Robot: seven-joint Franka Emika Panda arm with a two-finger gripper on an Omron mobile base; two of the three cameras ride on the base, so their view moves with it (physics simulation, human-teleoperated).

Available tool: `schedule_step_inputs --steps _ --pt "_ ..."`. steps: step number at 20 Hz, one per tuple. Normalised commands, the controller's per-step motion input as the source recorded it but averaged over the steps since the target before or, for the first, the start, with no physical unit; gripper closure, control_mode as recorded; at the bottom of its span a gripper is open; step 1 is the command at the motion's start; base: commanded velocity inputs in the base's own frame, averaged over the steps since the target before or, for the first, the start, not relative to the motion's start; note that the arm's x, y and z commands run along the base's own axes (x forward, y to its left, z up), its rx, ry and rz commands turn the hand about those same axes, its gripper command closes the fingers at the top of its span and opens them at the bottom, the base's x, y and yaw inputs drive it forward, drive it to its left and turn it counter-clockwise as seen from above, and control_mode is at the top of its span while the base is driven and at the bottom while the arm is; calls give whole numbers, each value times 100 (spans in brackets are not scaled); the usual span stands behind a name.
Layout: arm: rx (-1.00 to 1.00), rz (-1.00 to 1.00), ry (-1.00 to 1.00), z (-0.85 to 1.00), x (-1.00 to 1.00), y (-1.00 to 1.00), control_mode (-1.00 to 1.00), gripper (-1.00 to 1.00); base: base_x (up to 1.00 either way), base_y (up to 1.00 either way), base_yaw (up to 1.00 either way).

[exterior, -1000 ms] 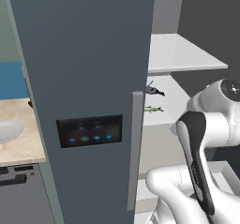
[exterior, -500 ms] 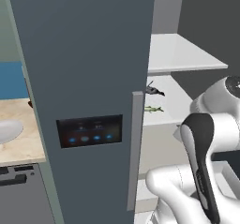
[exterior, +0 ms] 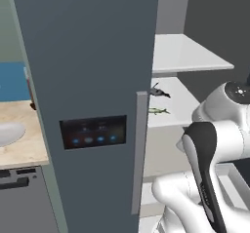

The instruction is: Place the fish on the counter behind the older fish on the same shelf of the fridge to maintain FIFO order. Close the fridge door when finished.

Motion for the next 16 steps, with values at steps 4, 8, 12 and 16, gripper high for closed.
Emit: schedule_step_inputs --steps 4,8,12,16 --pt "0 0 0 0 0 0 100 -100 -100 41 0" --pt "0 0 0 0 0 0 100 -100 -100 27 0" --pt "0 0 0 0 0 0 100 -100 -95 5 0" --pt "0 0 0 0 0 0 100 -100 -62 -12 0"
